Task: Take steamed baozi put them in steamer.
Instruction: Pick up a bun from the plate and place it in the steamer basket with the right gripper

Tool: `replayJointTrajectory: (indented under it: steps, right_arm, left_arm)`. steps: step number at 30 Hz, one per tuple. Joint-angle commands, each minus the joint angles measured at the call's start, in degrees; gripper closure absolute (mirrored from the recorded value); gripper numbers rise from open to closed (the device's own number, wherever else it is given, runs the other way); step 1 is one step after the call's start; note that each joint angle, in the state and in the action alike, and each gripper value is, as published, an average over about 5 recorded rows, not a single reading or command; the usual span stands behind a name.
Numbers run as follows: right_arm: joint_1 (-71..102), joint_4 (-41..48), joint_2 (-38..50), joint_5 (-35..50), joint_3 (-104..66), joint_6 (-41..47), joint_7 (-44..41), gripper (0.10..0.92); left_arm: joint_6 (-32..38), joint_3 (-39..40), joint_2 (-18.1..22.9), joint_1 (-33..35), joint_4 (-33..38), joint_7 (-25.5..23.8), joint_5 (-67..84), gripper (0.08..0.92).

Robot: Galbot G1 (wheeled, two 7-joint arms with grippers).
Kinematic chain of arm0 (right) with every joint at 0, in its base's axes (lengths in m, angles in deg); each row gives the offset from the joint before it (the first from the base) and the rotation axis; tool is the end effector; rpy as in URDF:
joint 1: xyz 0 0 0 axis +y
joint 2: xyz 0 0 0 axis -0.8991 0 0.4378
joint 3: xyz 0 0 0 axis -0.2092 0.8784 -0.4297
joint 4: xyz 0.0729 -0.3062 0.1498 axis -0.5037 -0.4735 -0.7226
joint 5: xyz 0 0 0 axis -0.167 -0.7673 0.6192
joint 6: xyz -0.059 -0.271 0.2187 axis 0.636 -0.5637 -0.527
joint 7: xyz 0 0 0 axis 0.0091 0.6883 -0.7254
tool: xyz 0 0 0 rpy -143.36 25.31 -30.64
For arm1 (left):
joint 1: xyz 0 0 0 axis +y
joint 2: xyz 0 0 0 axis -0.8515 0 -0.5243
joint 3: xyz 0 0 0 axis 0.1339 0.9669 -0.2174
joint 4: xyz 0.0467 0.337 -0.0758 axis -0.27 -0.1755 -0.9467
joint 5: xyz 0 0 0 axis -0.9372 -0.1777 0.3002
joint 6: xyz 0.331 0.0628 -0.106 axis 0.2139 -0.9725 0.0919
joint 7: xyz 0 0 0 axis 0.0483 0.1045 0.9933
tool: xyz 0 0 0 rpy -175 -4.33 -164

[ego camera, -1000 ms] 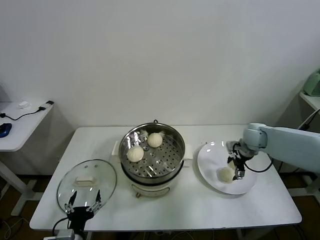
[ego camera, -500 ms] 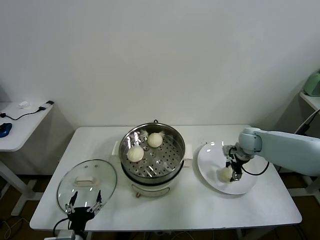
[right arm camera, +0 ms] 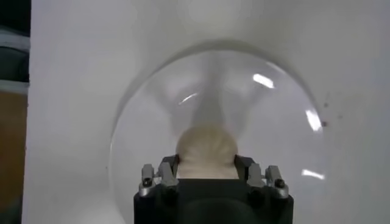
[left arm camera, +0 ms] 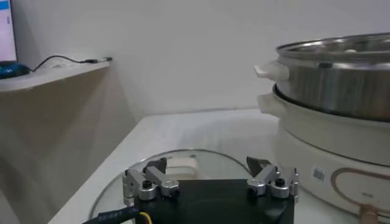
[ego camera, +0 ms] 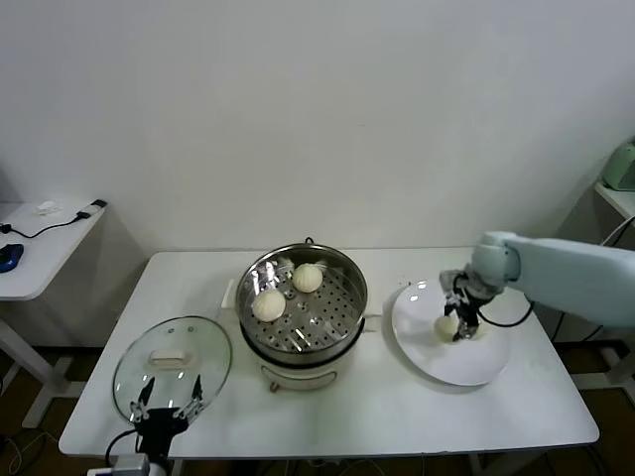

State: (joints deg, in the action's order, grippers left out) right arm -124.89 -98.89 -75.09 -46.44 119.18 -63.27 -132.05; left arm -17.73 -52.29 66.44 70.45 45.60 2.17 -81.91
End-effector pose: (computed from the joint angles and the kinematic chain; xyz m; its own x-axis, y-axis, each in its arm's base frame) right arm 0.5365 -0.1114 -0.1224 -0.1389 -0.0205 0.9901 -0.9823 -0.1243 -0.1403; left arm 0.1268 0.0626 -0.3532 -0.9436 -0.1381 0.3008 -0.1120 0.9884 0.1024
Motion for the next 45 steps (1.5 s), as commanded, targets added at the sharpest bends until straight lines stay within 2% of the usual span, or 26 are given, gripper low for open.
replayJointTrajectory:
  steps: [1,5,10,15,19,26,33,45]
  right_arm:
    - [-25.66,2.1,-9.15,8.08,4.17,-9.89,-9.35,0.397]
    - [-28.16,-0.25,-14.27,8.14,-1.68,-14.59,-9.43,0.397]
    - [-26.11,-8.26,-20.4,8.08,-6.43,-22.09,-6.38,0.397]
    - [-20.1,-12.59,-25.27,2.93,-7.19,-31.99,-5.55,0.397]
    - [-14.73,-10.87,-28.01,-3.87,-6.01,-41.55,-5.31,0.397]
    - [-6.2,-1.36,-31.22,-14.99,-6.39,-53.79,-4.24,0.407]
    - [0.11,4.03,-33.31,-18.82,-7.81,-57.16,-2.94,0.414]
    - [5.25,7.85,-36.21,-20.98,-8.4,-57.09,-1.03,0.414]
  left_arm:
    - [-0.1,0.21,0.01,-0.24,0.28,-0.05,0.05,0.177]
    - [-0.26,0.51,0.07,-0.45,0.32,-0.07,-0.07,0.177]
    - [-0.5,0.44,0.14,-0.38,0.63,-0.11,-0.04,0.177]
    - [-0.39,-0.02,0.06,-0.13,0.34,-0.04,0.06,0.177]
    - [-0.28,-0.27,0.03,0.14,0.1,0.02,0.06,0.177]
    - [-0.21,-0.54,0.13,0.21,-0.13,0.14,0.16,0.177]
    - [-0.16,-0.26,0.24,0.03,-0.68,0.18,0.03,0.177]
    - [0.02,-0.21,0.03,-0.37,-1.46,0.31,0.2,0.177]
